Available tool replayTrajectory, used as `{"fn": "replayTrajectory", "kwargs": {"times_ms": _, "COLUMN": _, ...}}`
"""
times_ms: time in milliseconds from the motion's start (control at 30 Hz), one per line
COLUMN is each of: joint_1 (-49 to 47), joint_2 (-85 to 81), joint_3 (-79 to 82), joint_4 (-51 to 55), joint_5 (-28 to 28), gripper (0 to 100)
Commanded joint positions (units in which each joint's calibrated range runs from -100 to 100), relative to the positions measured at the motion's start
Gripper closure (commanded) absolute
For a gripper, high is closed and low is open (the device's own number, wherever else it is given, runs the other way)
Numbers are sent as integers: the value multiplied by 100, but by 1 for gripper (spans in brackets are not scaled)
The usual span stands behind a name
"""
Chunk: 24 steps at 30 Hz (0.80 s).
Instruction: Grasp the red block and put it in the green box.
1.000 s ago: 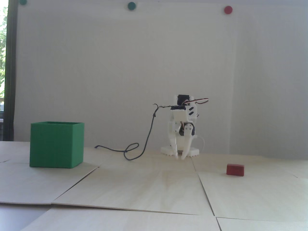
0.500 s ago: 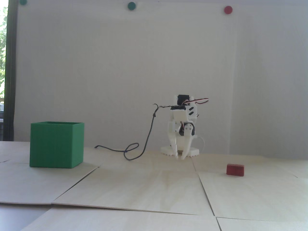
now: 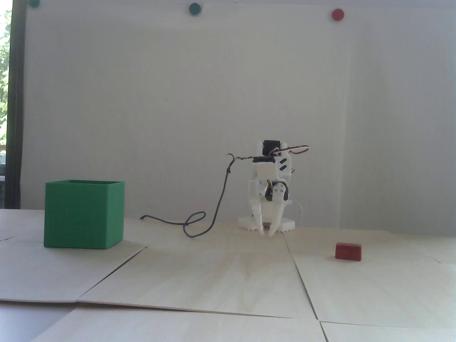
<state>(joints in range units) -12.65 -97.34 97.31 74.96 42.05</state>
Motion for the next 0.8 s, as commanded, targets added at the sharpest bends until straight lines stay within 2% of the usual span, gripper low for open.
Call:
{"fn": "replayTrajectory", "kwargs": {"times_ms": 0, "joint_1": -10, "joint_2": -92, "joint_3": 47, "joint_4": 177, "joint_5": -56, "gripper": 97}}
{"fn": "replayTrajectory", "kwargs": {"times_ms": 600, "joint_1": -18, "joint_2": -92, "joint_3": 47, "joint_4": 169, "joint_5": -30, "gripper": 97}}
{"fn": "replayTrajectory", "kwargs": {"times_ms": 767, "joint_1": -34, "joint_2": -100, "joint_3": 2, "joint_4": -202, "joint_5": 12, "gripper": 97}}
